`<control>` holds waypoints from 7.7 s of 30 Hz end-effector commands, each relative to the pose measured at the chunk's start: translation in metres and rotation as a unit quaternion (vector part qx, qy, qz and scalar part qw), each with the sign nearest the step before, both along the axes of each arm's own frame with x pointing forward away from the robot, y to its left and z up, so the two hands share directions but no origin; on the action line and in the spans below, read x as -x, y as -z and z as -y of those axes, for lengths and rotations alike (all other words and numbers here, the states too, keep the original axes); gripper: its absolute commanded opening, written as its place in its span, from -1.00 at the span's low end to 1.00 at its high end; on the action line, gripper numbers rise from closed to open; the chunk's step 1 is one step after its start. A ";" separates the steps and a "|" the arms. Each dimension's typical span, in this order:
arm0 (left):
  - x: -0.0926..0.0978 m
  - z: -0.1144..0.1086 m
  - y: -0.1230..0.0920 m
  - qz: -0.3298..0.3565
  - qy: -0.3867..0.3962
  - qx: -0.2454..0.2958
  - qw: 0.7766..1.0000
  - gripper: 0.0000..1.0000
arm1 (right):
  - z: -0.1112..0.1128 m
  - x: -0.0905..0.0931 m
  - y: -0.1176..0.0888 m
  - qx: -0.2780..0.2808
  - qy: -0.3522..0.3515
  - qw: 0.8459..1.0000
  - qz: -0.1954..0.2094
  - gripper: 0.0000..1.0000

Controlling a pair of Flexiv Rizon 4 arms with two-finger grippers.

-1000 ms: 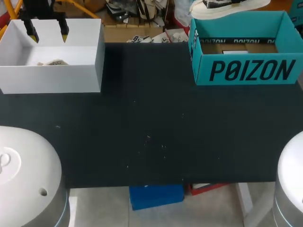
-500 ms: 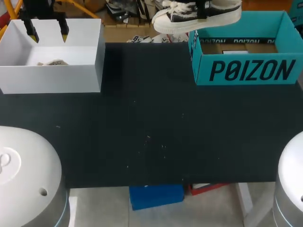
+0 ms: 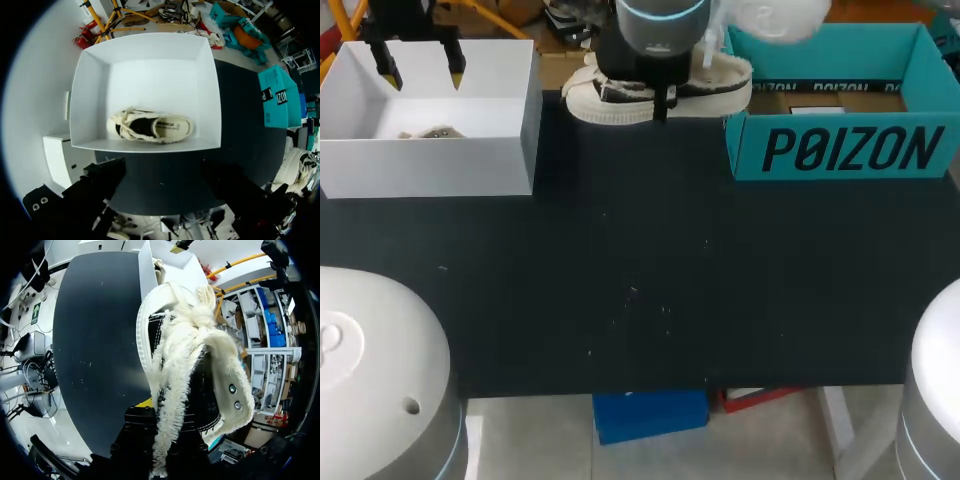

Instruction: Take the shoe out of the shoebox, open the shoe tongue, remove and reinsert the insole, then place the shoe into the shoebox

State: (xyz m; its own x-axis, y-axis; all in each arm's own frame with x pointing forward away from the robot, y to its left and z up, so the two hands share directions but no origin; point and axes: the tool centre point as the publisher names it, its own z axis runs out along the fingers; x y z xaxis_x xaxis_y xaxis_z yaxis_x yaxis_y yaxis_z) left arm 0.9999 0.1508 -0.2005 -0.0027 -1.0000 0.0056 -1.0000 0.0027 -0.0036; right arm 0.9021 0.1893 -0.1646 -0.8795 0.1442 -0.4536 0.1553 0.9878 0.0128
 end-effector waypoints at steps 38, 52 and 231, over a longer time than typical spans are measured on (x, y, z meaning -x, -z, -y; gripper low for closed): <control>0.000 0.000 0.000 -0.001 -0.001 -0.001 1.000 1.00 | -0.068 0.065 0.203 -0.071 -0.043 0.993 -0.086 -1.00; 0.000 0.000 0.000 -0.001 -0.001 -0.001 1.000 1.00 | -0.074 0.074 0.246 -0.062 -0.069 0.985 -0.143 -1.00; 0.000 0.000 0.000 -0.001 -0.001 -0.001 1.000 1.00 | 0.001 0.041 0.268 -0.444 -0.154 0.870 -0.147 -1.00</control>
